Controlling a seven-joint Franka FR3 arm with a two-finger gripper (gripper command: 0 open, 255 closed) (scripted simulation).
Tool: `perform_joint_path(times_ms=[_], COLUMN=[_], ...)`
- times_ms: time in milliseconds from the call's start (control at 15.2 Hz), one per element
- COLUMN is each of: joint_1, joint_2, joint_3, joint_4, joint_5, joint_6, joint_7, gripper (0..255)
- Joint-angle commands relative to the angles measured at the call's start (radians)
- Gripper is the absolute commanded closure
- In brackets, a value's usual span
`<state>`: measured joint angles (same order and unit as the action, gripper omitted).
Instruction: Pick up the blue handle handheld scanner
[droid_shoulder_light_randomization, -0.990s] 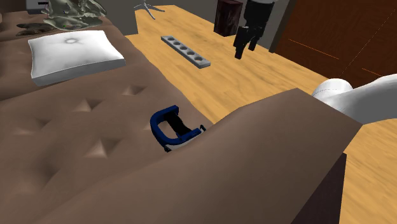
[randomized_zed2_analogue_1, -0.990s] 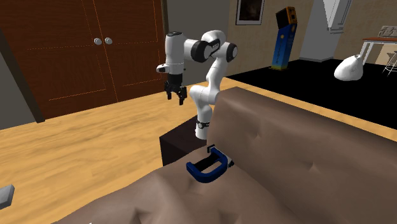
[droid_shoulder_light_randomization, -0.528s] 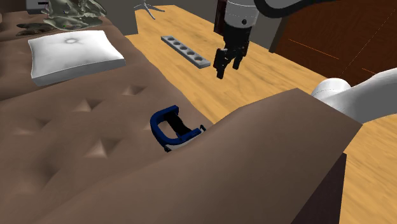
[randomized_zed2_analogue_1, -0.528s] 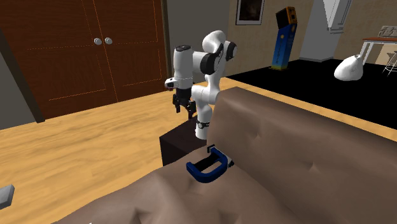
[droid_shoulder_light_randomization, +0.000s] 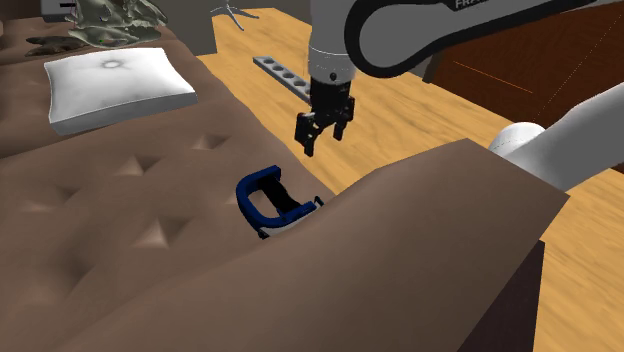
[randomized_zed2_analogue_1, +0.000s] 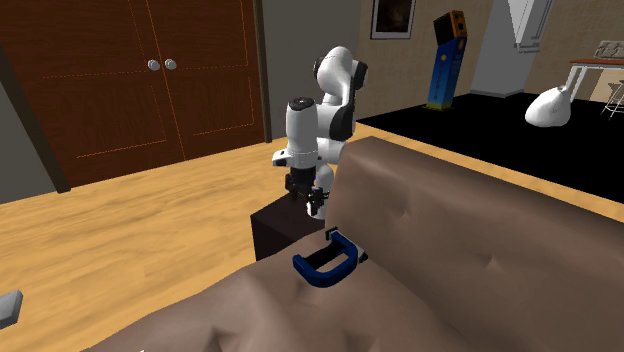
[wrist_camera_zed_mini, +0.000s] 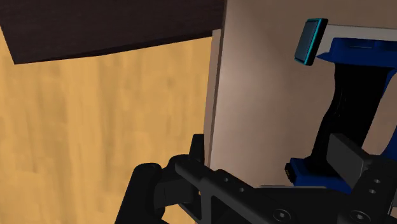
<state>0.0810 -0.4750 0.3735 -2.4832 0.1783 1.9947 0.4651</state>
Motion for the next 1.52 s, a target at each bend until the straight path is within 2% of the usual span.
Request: perform_joint_path(times_ms=[0,264,528,1188,1254,1452], joint_1=[0.002,0.003,0.004,0.005,0.005,0.004], joint_2=[0.062,0.205,0.364,0.458,0.459,0.461], joint_3=[0.035,0.107,0.168,0.180,0.180,0.179], joint_4=[0.017,0.069,0.142,0.110,0.110,0.111], joint_5=[0.007,-0.004,-0.053,-0.102,-0.103,-0.104], joint_6=[0.043,0.127,0.201,0.316,0.317,0.317], joint_7=[0.047,0.150,0.268,0.311,0.310,0.310], gripper=[0,0,0,0,255,255])
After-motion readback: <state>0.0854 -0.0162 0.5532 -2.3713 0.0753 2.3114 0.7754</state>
